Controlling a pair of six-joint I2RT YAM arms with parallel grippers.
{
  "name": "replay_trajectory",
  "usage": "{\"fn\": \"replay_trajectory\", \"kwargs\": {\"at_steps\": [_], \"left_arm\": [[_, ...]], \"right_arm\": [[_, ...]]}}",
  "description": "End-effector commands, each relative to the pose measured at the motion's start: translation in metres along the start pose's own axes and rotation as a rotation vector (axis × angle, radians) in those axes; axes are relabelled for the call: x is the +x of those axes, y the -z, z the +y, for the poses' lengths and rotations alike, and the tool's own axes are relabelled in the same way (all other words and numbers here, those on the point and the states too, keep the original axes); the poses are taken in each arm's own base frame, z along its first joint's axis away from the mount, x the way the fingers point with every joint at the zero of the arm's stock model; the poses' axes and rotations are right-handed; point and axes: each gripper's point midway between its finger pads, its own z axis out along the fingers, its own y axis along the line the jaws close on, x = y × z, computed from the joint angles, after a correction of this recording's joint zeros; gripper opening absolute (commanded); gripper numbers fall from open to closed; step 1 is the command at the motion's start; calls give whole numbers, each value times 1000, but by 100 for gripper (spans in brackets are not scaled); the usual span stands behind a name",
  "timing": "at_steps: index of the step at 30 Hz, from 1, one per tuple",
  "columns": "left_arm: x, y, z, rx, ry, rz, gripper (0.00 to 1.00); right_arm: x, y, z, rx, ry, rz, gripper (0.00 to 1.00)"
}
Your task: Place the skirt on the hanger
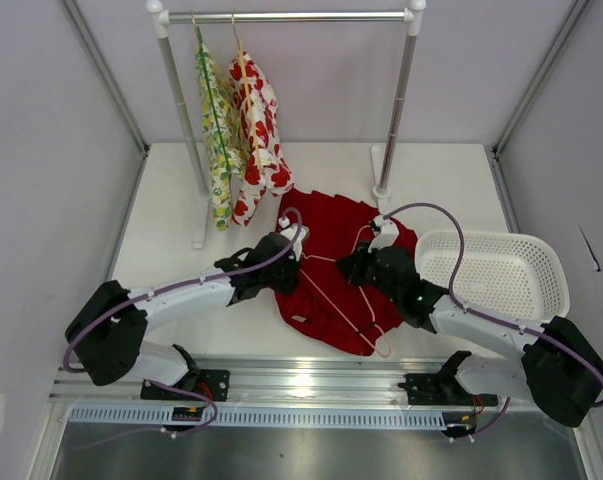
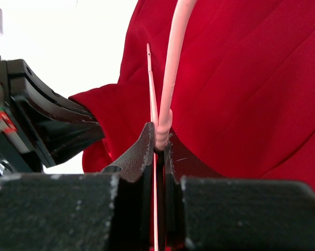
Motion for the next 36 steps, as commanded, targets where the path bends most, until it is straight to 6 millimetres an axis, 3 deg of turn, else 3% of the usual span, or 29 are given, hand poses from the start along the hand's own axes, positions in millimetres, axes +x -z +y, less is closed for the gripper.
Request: {"fn": "replay_trajectory", "kwargs": {"at_steps": [1, 6, 21, 24, 30, 36], "left_arm": [[-17, 13, -13, 140, 85, -59, 0], [-10, 12, -4, 155, 134, -31, 0], [10, 14, 1, 235, 220, 52, 0], [10, 15, -1, 251, 232, 51, 0], [-3, 16, -3, 269, 272, -1, 0], [-35, 26, -3, 315, 315, -124, 0]], "right_arm": [[-15, -1, 8, -26, 23, -29, 0], [-19, -1, 10, -35, 37, -28, 0], [-35, 1, -25, -27, 11, -13, 0], [-33, 0, -23, -58, 6, 6, 0], [-36, 5, -6, -130, -11, -15, 0], [-42, 14, 16, -180, -25, -58, 0]]}}
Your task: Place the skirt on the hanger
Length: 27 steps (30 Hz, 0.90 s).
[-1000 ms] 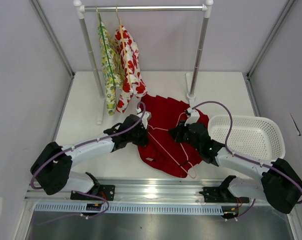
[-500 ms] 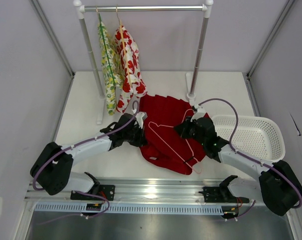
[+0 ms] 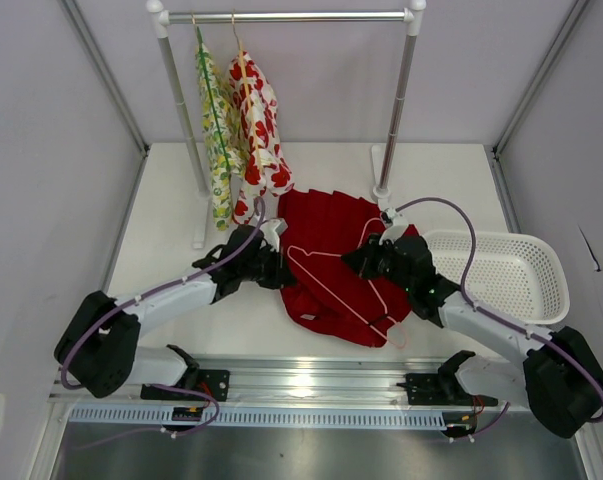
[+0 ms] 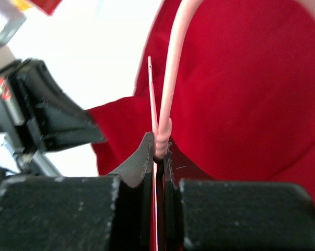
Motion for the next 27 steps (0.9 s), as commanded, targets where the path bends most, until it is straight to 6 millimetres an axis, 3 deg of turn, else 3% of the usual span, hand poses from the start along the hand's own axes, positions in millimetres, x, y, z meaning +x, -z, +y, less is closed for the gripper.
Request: {"fn": "replay_trajectory", "kwargs": {"at_steps": [1, 7, 13, 22, 27], "left_arm": [[-39, 12, -21, 97, 18, -147, 0], [-58, 20, -13, 86, 74, -218, 0], [-68, 20, 12, 28, 182, -278, 0], [-67, 4, 57, -108, 335, -303, 0], [-73, -5, 66, -118, 353, -293, 0]], "right_arm": [[-31, 10, 29, -95, -5, -122, 0], [-49, 25, 41, -118, -34, -208, 0], [-56, 38, 43, -139, -82, -268, 0], [-47, 49, 49, -199, -97, -272, 0], [-35, 51, 59, -267, -62, -229, 0]]}}
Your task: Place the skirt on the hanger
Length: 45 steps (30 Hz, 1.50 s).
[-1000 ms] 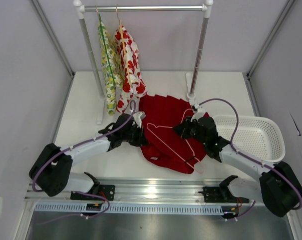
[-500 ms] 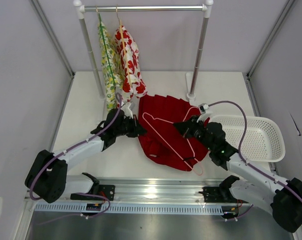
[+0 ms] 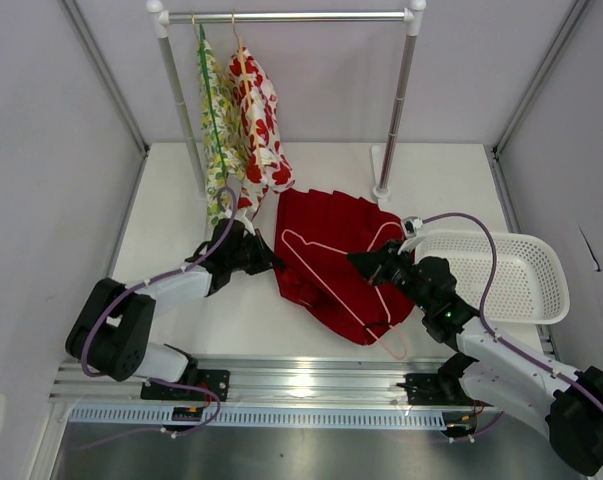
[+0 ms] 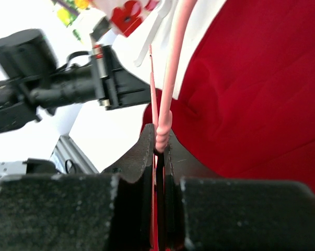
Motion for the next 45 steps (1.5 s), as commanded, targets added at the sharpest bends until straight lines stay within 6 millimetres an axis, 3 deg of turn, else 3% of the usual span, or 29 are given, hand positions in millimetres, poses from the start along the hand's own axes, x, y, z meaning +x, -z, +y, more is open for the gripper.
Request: {"fn": "replay_trajectory", "kwargs": {"at_steps": [1, 16, 33, 45], "left_arm": [[-26, -8, -1, -5, 29, -74, 0], [-42, 0, -3, -16, 10, -122, 0], [-49, 23, -6, -6, -28, -206, 0], [-37, 31, 1, 9, -78, -246, 0]], "right_arm": [[-3, 4, 25, -117, 15, -3, 0], [41, 6, 4, -71, 95, 143, 0], [48, 18, -7, 17, 180, 148, 0], [60, 19, -4, -12, 191, 160, 0]]}}
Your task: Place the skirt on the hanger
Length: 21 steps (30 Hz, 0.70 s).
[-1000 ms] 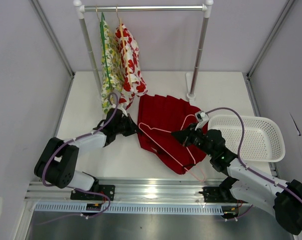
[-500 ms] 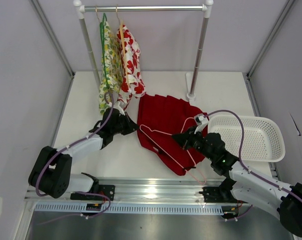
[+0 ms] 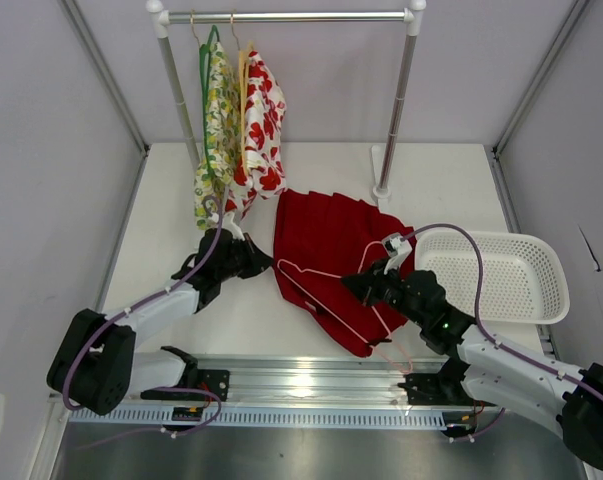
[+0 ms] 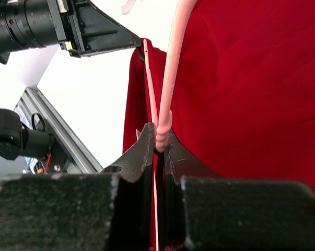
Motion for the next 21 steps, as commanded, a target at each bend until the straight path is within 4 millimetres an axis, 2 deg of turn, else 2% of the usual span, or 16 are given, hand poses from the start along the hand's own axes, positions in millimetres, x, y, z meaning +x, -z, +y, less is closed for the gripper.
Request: {"fn": "replay_trajectory", "kwargs": {"at_steps": [1, 5, 13, 16, 17, 21], "left_arm": [[-29, 4, -4, 5, -59, -132, 0], [-31, 4, -4, 1, -91, -134, 0], [-28, 5, -13, 23, -144, -119, 0], [-30, 7, -23, 44, -172, -121, 0], [-25, 8, -23, 44, -191, -103, 0], [-23, 9, -37, 76, -242, -79, 0]], "right_arm": [[9, 2, -1, -7, 28, 19, 0], [11, 3, 8, -43, 42, 21, 0], [18, -4, 7, -23, 66, 39, 0], [15, -7, 4, 21, 89, 30, 0], [13, -8, 0, 57, 95, 15, 0], [4, -10, 5, 51, 103, -14, 0]]}}
